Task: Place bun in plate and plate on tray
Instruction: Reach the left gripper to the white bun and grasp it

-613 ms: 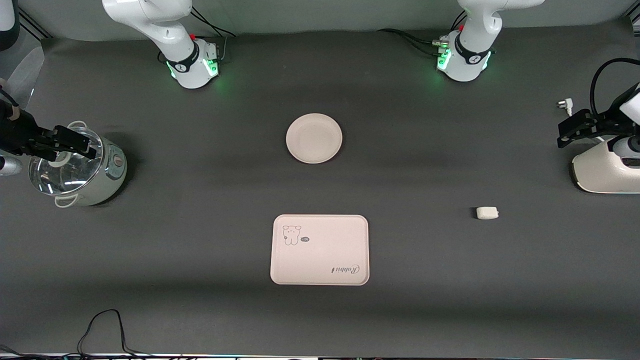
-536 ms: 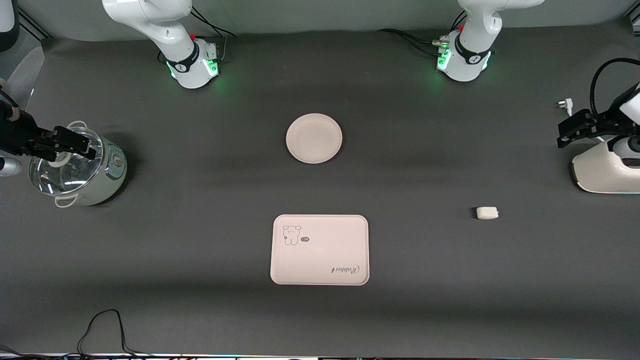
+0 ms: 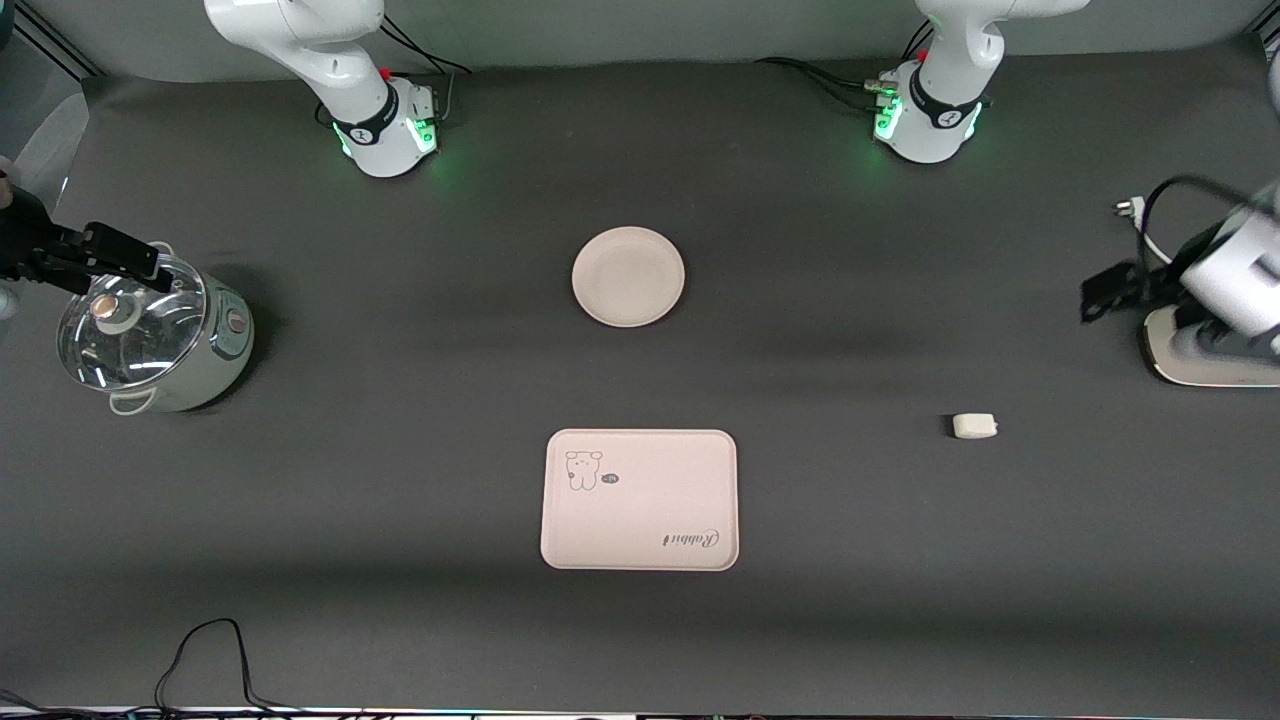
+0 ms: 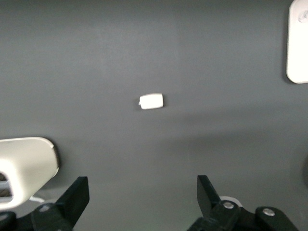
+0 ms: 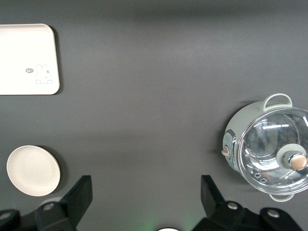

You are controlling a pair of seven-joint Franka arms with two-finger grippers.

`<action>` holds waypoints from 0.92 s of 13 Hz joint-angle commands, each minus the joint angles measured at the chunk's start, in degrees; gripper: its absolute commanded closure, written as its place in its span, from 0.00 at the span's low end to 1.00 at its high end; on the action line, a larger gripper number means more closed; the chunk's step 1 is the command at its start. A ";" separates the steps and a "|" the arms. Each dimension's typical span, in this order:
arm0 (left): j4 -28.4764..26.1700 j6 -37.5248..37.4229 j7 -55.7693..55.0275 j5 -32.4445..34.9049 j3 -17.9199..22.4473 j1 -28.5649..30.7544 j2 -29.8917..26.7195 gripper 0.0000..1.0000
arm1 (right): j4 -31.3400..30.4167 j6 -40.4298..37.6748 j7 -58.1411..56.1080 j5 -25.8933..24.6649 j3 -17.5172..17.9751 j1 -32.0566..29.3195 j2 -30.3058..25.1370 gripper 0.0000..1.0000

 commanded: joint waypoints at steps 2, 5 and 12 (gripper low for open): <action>-9.67 18.05 -5.80 1.93 0.43 -3.14 5.17 0.00 | 0.67 -0.76 2.14 -0.95 0.11 1.22 0.16 0.00; -15.76 31.78 -6.86 2.37 0.60 -2.18 9.37 0.00 | 0.24 0.73 2.40 -0.34 -0.06 1.13 1.39 0.00; -18.06 44.28 -5.90 3.34 0.96 -0.34 18.08 0.00 | 0.06 3.99 2.31 -0.42 0.11 1.31 3.15 0.00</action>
